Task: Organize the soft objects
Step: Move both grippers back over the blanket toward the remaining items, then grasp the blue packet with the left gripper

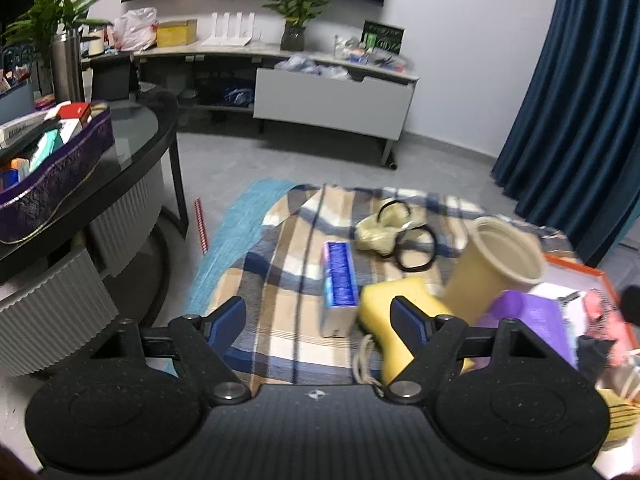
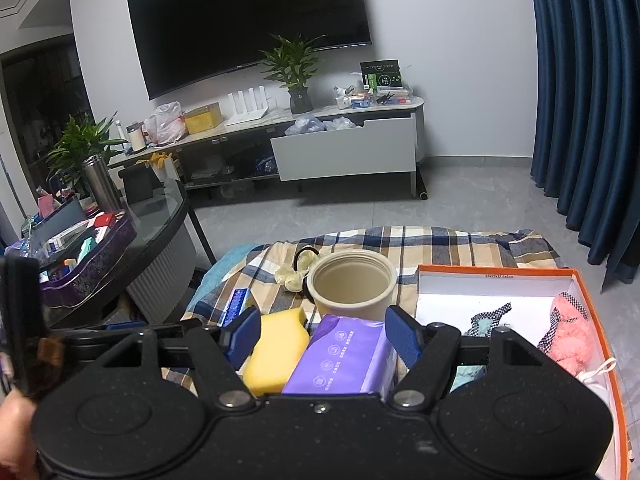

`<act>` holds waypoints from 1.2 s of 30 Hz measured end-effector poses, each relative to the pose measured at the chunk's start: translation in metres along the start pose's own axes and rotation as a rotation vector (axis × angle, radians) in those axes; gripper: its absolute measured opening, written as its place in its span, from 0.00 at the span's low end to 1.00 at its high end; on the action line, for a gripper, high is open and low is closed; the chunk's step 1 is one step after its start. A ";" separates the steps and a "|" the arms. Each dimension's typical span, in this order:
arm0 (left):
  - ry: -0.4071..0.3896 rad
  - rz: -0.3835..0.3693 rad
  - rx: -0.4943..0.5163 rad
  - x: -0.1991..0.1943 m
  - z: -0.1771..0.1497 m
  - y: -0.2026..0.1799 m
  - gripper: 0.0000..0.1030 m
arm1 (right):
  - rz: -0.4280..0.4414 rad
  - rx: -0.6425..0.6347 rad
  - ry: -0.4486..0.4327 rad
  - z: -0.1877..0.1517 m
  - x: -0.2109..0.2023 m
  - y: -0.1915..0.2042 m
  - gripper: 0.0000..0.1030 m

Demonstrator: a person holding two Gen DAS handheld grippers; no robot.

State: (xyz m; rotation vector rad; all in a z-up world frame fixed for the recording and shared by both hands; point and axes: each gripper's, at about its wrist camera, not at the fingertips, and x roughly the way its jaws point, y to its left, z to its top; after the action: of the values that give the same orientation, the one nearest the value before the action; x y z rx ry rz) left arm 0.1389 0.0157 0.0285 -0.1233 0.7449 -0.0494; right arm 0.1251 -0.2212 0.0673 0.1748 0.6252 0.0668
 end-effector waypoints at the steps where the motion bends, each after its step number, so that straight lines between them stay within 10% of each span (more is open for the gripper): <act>1: 0.007 0.002 -0.001 0.004 0.000 0.001 0.78 | -0.001 -0.002 -0.001 0.001 0.001 0.000 0.80; 16: 0.066 0.013 0.027 0.073 0.017 -0.008 0.78 | 0.002 -0.040 0.023 0.022 0.028 0.006 0.80; 24: 0.133 -0.033 0.031 0.103 0.013 -0.001 0.30 | 0.008 -0.098 0.060 0.045 0.059 0.021 0.80; 36: 0.077 -0.081 0.058 0.078 0.027 0.028 0.27 | 0.051 -0.240 0.281 0.083 0.169 0.059 0.80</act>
State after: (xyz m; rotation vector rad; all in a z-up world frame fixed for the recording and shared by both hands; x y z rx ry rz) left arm 0.2142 0.0389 -0.0082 -0.0965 0.8143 -0.1530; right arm 0.3104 -0.1558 0.0472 -0.0529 0.8865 0.2169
